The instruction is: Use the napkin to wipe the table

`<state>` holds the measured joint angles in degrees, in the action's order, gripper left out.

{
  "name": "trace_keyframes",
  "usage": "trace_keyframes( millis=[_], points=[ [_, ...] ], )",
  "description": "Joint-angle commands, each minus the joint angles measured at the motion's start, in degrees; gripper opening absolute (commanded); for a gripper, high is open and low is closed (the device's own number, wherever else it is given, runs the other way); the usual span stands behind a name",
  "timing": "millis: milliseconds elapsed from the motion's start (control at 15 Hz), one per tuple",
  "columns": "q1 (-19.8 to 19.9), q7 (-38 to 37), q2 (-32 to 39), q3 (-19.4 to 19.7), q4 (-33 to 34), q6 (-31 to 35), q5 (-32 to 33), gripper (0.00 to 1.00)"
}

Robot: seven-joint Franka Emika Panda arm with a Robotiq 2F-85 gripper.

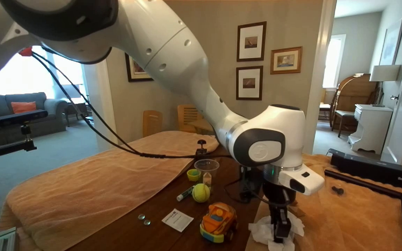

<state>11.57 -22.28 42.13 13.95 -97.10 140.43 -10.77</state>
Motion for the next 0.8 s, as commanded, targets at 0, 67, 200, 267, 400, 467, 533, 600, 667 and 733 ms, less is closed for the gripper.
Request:
trace_keyframes(
  millis=[0,67,200,267,400,467,533,600,667,733],
  points=[
    [-1.1,0.3,-3.3,0.6,-1.7,-1.2,1.9,0.16],
    [-2.4,-0.5,-5.0,1.9,-3.7,0.7,3.3,0.09],
    [-4.1,-1.7,-9.4,3.9,-7.6,1.7,5.2,0.0],
    [-5.1,-2.4,-11.8,5.1,-9.4,0.8,6.7,0.0],
    [-6.5,-3.1,-16.9,7.5,-12.9,-3.3,10.6,0.0],
    [-7.0,-3.1,-19.6,8.5,-14.5,-6.8,13.0,0.01],
    [-7.2,-3.0,-22.4,9.2,-16.1,-11.0,15.7,0.01],
    [-7.3,-2.9,-24.9,9.7,-17.1,-15.9,18.4,0.01],
    [-6.9,-2.2,-27.5,9.5,-18.0,-21.3,20.6,0.01],
    [-6.4,-1.8,-29.2,9.0,-18.3,-26.2,22.4,0.01]
  ],
)
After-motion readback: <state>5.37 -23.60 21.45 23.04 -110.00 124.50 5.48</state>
